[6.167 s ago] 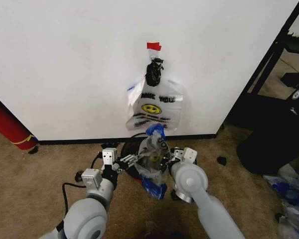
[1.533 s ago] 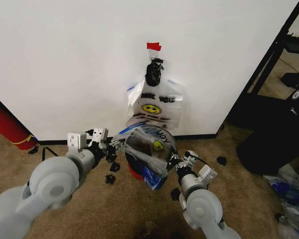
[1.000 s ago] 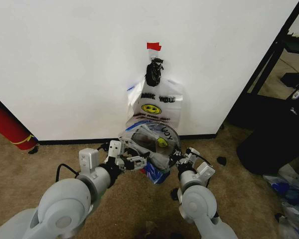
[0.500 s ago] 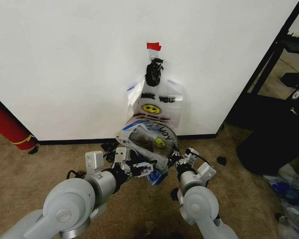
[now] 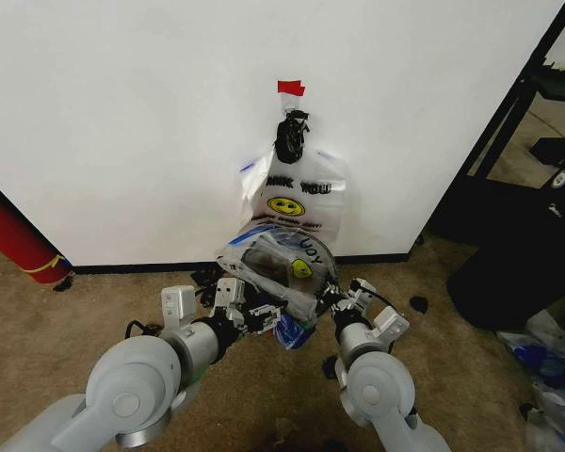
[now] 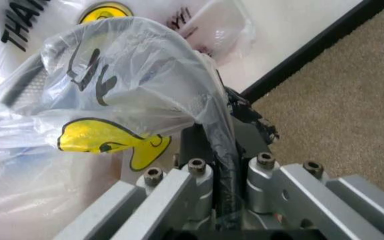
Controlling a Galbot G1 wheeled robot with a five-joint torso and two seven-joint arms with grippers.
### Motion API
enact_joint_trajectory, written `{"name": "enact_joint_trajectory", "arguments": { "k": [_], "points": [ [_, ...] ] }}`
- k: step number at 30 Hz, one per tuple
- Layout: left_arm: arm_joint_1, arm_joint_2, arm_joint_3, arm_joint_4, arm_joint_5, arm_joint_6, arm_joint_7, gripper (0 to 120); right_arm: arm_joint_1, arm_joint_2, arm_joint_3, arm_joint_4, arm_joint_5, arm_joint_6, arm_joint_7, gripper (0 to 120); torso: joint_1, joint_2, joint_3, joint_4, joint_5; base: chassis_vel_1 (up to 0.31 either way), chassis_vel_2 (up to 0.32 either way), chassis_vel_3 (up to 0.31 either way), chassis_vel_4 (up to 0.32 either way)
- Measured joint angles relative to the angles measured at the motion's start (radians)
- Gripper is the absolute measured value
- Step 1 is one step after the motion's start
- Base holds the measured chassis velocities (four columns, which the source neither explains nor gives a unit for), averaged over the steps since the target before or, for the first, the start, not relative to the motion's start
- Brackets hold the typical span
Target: Pick up the garbage bag from the wall and place it over the trash bin.
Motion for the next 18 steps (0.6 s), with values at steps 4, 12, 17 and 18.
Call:
{"name": "enact_joint_trajectory", "arguments": {
  "k": [4, 12, 17, 18],
  "points": [
    [-0.004, 0.005, -0.002, 0.001, 0.001, 0.002, 0.000, 30, 0.001, 0.000, 0.000, 0.000, 0.001, -0.001, 0.003, 0, 0.000, 0.000, 0.000, 0.0001, 0.0000, 0.000, 0.000, 0.000, 0.000],
    [-0.017, 0.012, -0.002, 0.007, 0.001, 0.015, 0.003, 0, 0.012, -0.001, -0.006, -0.002, 0.011, 0.001, 0.013, 0, 0.000, 0.000, 0.000, 0.0000, 0.0000, 0.000, 0.000, 0.000, 0.000],
    [-0.010, 0.012, -0.001, 0.001, 0.001, 0.016, 0.002, 0, 0.022, -0.009, -0.007, -0.001, 0.021, 0.001, 0.022, 0, 0.000, 0.000, 0.000, 0.0000, 0.0000, 0.000, 0.000, 0.000, 0.000],
    [-0.008, 0.014, -0.003, -0.002, 0.001, 0.016, 0.002, 0, 0.023, -0.011, -0.005, -0.001, 0.024, 0.001, 0.023, 0, 0.000, 0.000, 0.000, 0.0000, 0.0000, 0.000, 0.000, 0.000, 0.000]
  ]
}}
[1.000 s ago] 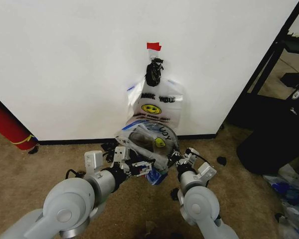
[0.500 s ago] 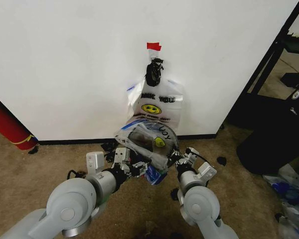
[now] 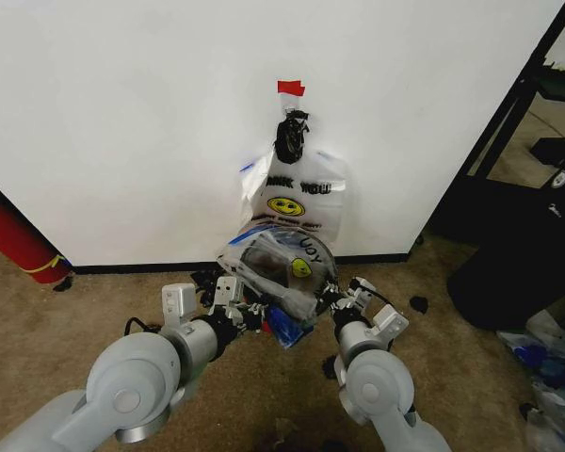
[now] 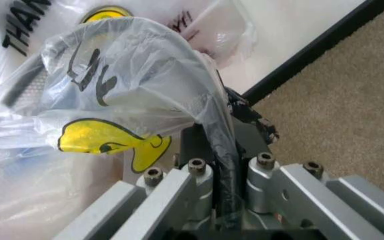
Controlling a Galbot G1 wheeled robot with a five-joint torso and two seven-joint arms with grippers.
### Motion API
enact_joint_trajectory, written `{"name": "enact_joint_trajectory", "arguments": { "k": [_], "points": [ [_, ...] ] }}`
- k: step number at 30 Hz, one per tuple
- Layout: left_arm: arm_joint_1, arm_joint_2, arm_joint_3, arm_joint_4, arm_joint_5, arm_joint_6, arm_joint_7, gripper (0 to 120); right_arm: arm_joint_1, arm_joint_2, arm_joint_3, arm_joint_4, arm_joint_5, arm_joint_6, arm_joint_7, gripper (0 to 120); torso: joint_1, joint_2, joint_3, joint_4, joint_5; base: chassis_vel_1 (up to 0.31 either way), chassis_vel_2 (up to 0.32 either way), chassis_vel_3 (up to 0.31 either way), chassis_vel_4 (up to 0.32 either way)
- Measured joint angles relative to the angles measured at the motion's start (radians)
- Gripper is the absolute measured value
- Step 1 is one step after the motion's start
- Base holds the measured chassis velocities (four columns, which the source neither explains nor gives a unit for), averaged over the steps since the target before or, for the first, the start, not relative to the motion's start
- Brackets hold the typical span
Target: Pick up the garbage bag from the wall and place it over the trash bin.
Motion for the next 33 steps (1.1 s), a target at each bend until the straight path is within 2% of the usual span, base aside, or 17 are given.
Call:
{"name": "enact_joint_trajectory", "arguments": {
  "k": [11, 18, 26, 33],
  "points": [
    [0.050, 0.019, -0.029, -0.020, 0.012, 0.000, 0.010, 0, 0.001, 0.011, 0.037, 0.002, 0.050, -0.001, 0.019, 0, 0.000, 0.000, 0.000, 0.0000, 0.0001, 0.000, 0.000, 0.000, 0.000],
    [0.105, 0.023, -0.020, 0.043, 0.109, -0.014, 0.058, 0, -0.004, -0.002, 0.052, 0.022, 0.073, -0.002, 0.031, 0, 0.000, 0.000, 0.000, 0.0002, 0.0000, 0.000, 0.000, 0.000, 0.000],
    [0.063, -0.017, 0.025, 0.164, 0.190, -0.042, 0.083, 0, -0.021, -0.010, 0.051, 0.048, 0.093, -0.006, 0.021, 0, 0.000, 0.000, 0.000, -0.0001, 0.0000, 0.000, 0.000, 0.000, 0.000],
    [0.067, -0.031, 0.035, 0.219, 0.240, -0.070, 0.102, 0, -0.033, -0.019, 0.052, 0.059, 0.103, -0.016, 0.011, 0, 0.000, 0.000, 0.000, 0.0000, 0.0001, 0.000, 0.000, 0.000, 0.000]
  ]
}}
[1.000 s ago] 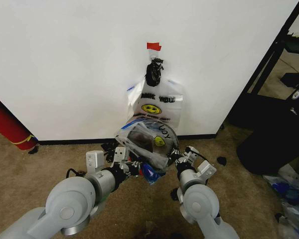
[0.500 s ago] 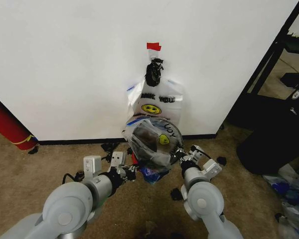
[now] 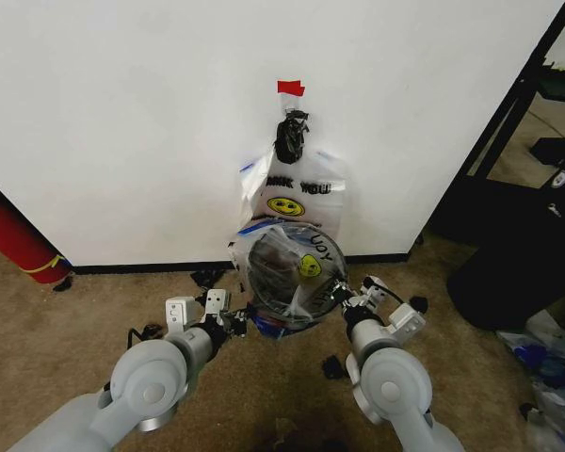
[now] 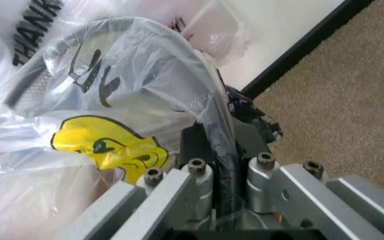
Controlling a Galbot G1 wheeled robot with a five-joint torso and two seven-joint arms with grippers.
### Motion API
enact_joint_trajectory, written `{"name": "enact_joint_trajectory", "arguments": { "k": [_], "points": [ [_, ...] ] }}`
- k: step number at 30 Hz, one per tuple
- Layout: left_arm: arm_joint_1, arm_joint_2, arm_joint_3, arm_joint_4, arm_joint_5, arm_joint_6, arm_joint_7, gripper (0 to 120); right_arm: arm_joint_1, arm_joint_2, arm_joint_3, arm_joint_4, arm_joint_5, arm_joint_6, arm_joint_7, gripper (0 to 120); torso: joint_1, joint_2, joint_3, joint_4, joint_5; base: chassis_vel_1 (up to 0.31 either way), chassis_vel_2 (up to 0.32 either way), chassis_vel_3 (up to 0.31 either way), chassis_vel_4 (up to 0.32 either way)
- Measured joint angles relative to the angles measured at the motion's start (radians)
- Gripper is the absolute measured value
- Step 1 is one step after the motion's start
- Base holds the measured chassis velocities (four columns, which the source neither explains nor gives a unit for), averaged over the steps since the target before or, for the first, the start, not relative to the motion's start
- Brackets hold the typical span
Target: Pick up the garbage bag from the wall and place it over the trash bin.
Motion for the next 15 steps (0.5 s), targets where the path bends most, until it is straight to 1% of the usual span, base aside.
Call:
{"name": "enact_joint_trajectory", "arguments": {
  "k": [5, 8, 9, 10, 12, 13, 15],
  "points": [
    [0.007, -0.008, 0.002, 0.008, 0.016, -0.011, 0.004, 0, -0.004, -0.006, -0.001, 0.003, -0.001, -0.001, -0.005, 0, 0.000, 0.000, 0.000, 0.0000, 0.0000, 0.000, 0.000, 0.000, 0.000],
    [0.026, -0.005, -0.014, -0.027, 0.010, 0.019, 0.007, 0, -0.007, -0.007, -0.001, -0.004, -0.013, 0.001, -0.012, 0, 0.000, 0.000, 0.000, 0.0000, 0.0000, 0.000, 0.000, 0.000, 0.000],
    [0.030, -0.003, -0.019, -0.036, 0.006, 0.027, 0.007, 3, -0.007, -0.006, -0.001, -0.006, -0.015, 0.002, -0.012, 0, 0.000, 0.000, 0.000, 0.0000, 0.0001, 0.000, 0.000, 0.000, 0.000],
    [0.037, 0.001, -0.028, -0.051, 0.001, 0.042, 0.007, 10, -0.007, -0.004, 0.000, -0.009, -0.019, 0.004, -0.014, 0, 0.000, 0.000, 0.000, 0.0000, 0.0001, 0.000, 0.000, 0.000, 0.000],
    [0.041, 0.003, -0.031, -0.056, -0.001, 0.047, 0.007, 11, -0.007, -0.004, 0.000, -0.009, -0.019, 0.005, -0.014, 0, 0.000, 0.000, 0.000, 0.0000, 0.0001, 0.000, 0.000, 0.000, 0.000],
    [0.051, 0.009, -0.040, -0.069, -0.002, 0.057, 0.007, 18, -0.007, -0.003, 0.001, -0.010, -0.023, 0.006, -0.015, 0, 0.000, 0.000, 0.000, 0.0000, 0.0000, 0.000, 0.000, 0.000, 0.000],
    [0.065, 0.018, -0.055, -0.083, 0.000, 0.070, 0.002, 25, -0.005, -0.004, 0.004, -0.011, -0.027, 0.006, -0.018, 0, 0.000, 0.000, 0.000, 0.0000, 0.0000, 0.000, 0.000, 0.000, 0.000]
  ]
}}
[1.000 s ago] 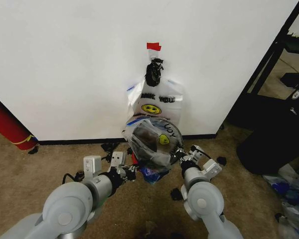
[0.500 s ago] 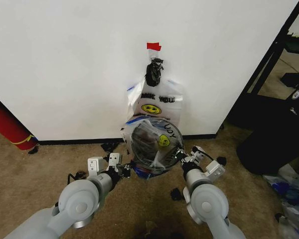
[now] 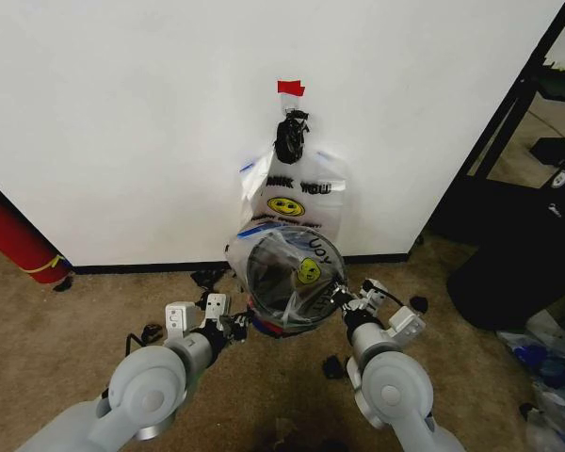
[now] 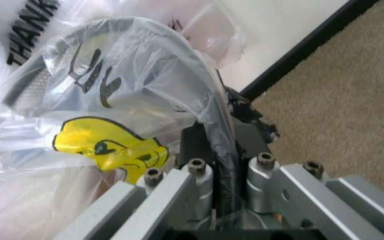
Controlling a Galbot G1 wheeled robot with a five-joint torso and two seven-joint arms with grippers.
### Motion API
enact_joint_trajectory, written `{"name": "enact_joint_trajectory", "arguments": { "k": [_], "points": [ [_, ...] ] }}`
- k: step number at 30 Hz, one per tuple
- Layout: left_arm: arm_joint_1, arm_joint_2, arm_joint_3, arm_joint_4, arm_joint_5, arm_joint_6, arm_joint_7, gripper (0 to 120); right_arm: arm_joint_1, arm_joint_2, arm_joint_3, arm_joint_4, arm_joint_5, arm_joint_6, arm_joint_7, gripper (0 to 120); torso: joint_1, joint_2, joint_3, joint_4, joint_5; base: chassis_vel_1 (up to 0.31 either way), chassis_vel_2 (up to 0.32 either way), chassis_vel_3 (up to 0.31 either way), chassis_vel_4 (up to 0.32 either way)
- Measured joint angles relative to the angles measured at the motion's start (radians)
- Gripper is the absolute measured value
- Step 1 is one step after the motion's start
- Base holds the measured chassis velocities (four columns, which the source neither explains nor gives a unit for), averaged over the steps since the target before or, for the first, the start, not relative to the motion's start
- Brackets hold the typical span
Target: Pick up the garbage bag from the wall and place it over the trash bin.
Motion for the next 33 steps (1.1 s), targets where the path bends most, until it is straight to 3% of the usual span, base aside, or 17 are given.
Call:
{"name": "enact_joint_trajectory", "arguments": {
  "k": [6, 11, 18, 25, 29, 33],
  "points": [
    [0.010, 0.025, -0.024, -0.023, 0.017, 0.022, -0.034, 45, -0.011, -0.002, 0.025, 0.000, -0.016, 0.004, -0.005, 0, 0.000, 0.000, 0.000, 0.0001, 0.0000, 0.000, 0.000, 0.000, 0.000],
    [0.006, 0.067, -0.049, -0.095, 0.024, 0.022, -0.088, 62, -0.033, -0.001, 0.034, -0.002, -0.068, 0.016, -0.021, 0, 0.000, 0.000, 0.000, 0.0000, -0.0001, 0.000, 0.000, 0.000, 0.000],
    [-0.089, 0.120, -0.029, -0.188, -0.004, 0.016, -0.034, 35, -0.045, 0.013, 0.023, -0.004, -0.123, 0.029, -0.032, 0, 0.000, 0.000, 0.000, -0.0002, 0.0001, 0.000, 0.000, 0.000, 0.000],
    [-0.126, 0.120, 0.007, -0.204, -0.043, 0.019, -0.060, 11, -0.034, 0.020, -0.003, -0.020, -0.159, 0.034, -0.043, 0, 0.000, 0.000, 0.000, 0.0004, -0.0001, 0.000, 0.000, 0.000, 0.000],
    [-0.194, 0.121, 0.033, -0.192, -0.118, 0.046, -0.112, 0, -0.023, 0.015, -0.016, -0.050, -0.207, 0.044, -0.060, 0, 0.000, 0.000, 0.000, -0.0002, 0.0000, 0.000, 0.000, 0.000, 0.000],
    [-0.299, 0.127, 0.103, -0.175, -0.175, 0.072, -0.155, 0, -0.005, 0.007, -0.022, -0.071, -0.228, 0.053, -0.065, 0, 0.000, 0.000, 0.000, 0.0000, 0.0000, 0.000, 0.000, 0.000, 0.000]
  ]
}}
